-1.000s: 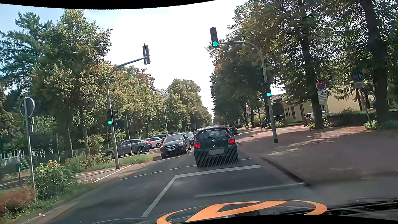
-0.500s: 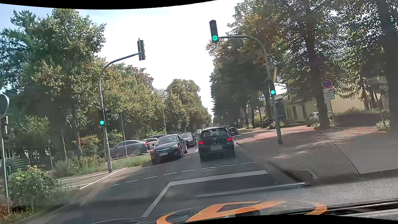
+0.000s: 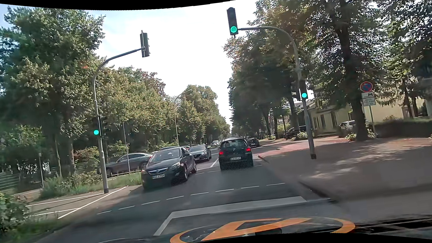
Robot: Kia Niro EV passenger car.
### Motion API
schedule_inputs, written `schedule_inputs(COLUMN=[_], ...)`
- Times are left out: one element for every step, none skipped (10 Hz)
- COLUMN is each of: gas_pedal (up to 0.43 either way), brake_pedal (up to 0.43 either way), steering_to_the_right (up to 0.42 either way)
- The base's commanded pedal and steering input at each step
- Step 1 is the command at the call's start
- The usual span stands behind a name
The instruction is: Follow the waypoints while adhering to traffic rules and regulations
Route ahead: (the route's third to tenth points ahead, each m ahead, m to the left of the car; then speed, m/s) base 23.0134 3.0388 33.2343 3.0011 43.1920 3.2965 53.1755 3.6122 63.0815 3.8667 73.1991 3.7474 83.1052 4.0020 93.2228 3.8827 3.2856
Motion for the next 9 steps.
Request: schedule_inputs(gas_pedal=[0.220,0.228,0.228,0.228,0.228,0.228,0.228,0.228,0.228], brake_pedal=[0.000,0.000,0.000,0.000,0.000,0.000,0.000,0.000,0.000], steering_to_the_right=[-0.003,-0.003,-0.003,-0.003,-0.003,-0.002,-0.003,-0.003,-0.003])
